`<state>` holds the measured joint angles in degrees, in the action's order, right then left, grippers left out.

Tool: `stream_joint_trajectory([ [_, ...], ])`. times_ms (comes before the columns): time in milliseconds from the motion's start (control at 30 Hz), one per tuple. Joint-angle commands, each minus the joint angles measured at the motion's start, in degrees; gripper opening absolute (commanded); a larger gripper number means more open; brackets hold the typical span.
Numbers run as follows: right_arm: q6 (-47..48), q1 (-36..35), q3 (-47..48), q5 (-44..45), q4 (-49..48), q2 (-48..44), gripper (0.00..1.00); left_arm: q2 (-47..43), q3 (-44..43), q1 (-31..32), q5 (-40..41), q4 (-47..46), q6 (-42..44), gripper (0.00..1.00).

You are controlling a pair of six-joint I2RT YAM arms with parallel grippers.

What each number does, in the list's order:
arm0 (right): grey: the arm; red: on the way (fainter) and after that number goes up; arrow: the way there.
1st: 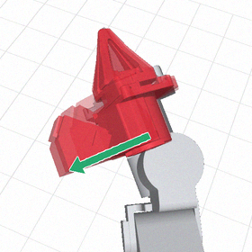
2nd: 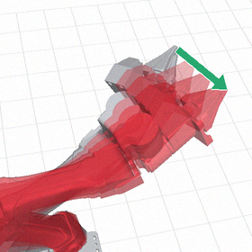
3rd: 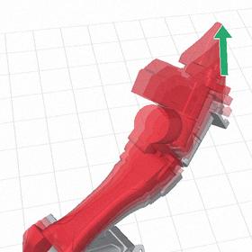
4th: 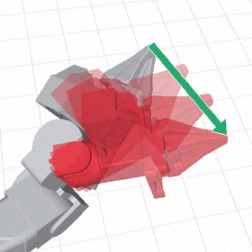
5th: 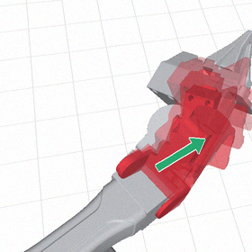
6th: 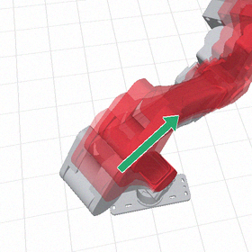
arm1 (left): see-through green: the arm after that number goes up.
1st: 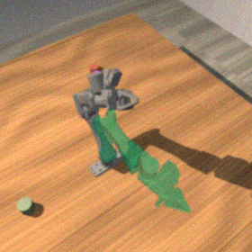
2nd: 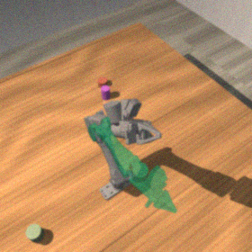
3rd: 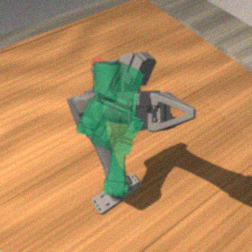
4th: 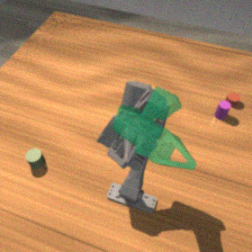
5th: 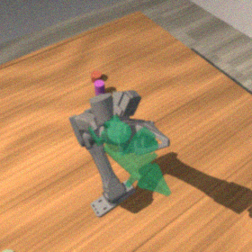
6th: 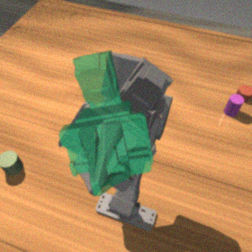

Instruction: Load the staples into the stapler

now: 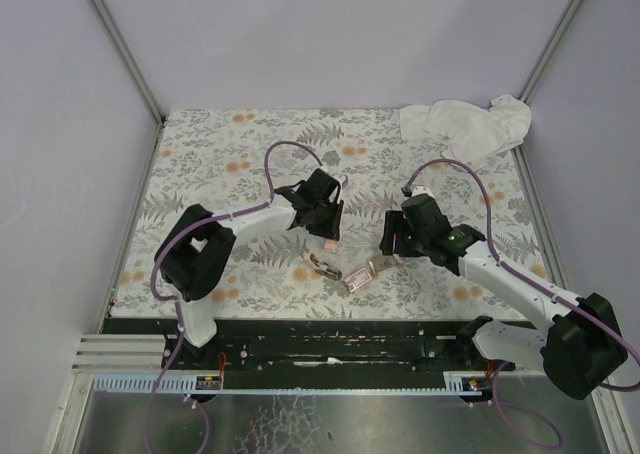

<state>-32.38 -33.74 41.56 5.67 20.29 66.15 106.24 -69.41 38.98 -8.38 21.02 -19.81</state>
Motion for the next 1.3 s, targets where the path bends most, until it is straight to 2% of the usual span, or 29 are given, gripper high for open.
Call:
stream_joint_trajectory([
  [0, -0.05, 2.34, 1.41, -4.83, -1.23, -1.35, 0.68, -5.99, 0.56, 0.74, -3.95, -4.82, 6.18, 0.0],
  [133, 0.43, 8.76, 2.73, -19.42, -2.92, -1.02, 0.69, -12.41, 0.84, 3.81, -8.07, -5.45, 14.49, 0.0],
  [233, -0.21, 10.92, 5.31, -27.79, -2.9, -0.19, 0.66, -16.82, 1.69, 6.58, -9.3, -5.84, 19.08, 0.0],
  [467, -6.86, 13.35, 5.92, -41.29, -9.01, 0.01, 0.6, -23.55, 4.42, 10.19, -8.74, -6.37, 21.92, 0.0],
  [633, -9.88, 13.5, 5.38, -43.99, -11.17, 0.15, 0.5, -26.3, 6.99, 10.59, -8.6, -7.83, 21.2, 0.0],
  [1067, -11.39, 13.71, 4.59, -48.15, -13.35, 2.22, 0.5, -28.99, 9.99, 10.59, -8.77, -10.75, 21.17, 0.0],
  [1267, -11.83, 13.72, 2.87, -50.89, -14.75, 5.05, 0.43, -30.15, 10.82, 10.63, -9.78, -12.37, 20.47, 0.0],
])
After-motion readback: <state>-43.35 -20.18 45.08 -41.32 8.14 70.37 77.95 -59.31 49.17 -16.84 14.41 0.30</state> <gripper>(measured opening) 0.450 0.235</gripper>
